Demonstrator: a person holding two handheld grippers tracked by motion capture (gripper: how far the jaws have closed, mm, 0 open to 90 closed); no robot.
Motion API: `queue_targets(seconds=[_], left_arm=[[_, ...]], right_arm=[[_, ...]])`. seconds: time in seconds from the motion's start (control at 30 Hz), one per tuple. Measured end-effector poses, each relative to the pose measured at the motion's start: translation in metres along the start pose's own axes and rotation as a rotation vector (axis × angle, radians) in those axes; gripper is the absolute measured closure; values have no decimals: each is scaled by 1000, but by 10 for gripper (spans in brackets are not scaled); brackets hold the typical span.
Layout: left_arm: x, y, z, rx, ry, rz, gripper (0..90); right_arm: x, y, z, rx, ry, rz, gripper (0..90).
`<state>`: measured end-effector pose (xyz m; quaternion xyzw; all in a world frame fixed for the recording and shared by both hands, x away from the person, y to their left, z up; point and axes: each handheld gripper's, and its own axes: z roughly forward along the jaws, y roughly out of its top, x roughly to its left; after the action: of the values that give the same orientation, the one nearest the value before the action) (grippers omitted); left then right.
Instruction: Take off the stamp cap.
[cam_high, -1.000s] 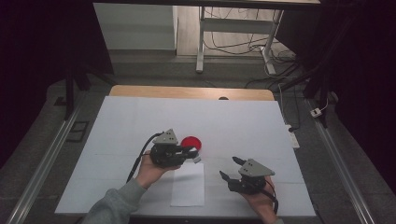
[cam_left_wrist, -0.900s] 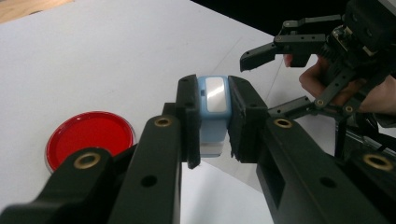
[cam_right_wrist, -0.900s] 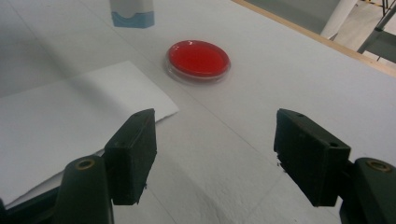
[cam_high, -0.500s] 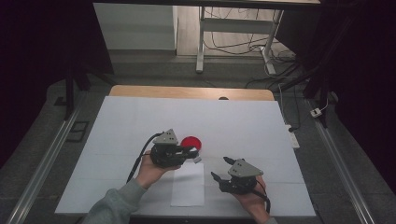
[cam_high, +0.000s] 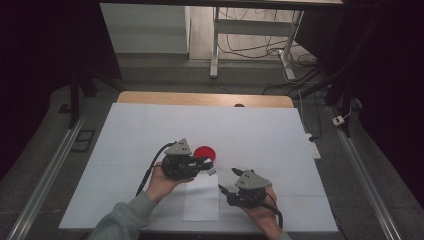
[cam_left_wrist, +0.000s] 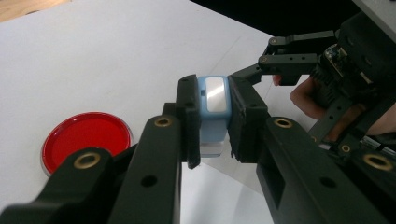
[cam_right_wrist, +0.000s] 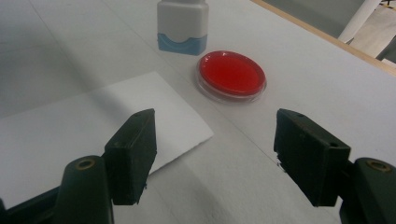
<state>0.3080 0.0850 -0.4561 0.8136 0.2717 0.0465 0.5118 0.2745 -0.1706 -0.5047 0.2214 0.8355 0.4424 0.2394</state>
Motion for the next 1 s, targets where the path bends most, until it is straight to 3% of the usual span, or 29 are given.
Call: queue_targets(seconds=[0.4,0.73,1.0], left_arm=[[-2,0,1,-9,10,1,755],[-4,0,3,-31,3,-10,755],[-6,-1,6,-27,6,-14,755]], right_arm=[[10,6,13,1,6,-3,296],[12,10,19,-15,-21,15,306],[14,13,22,-31,-43,17,364]])
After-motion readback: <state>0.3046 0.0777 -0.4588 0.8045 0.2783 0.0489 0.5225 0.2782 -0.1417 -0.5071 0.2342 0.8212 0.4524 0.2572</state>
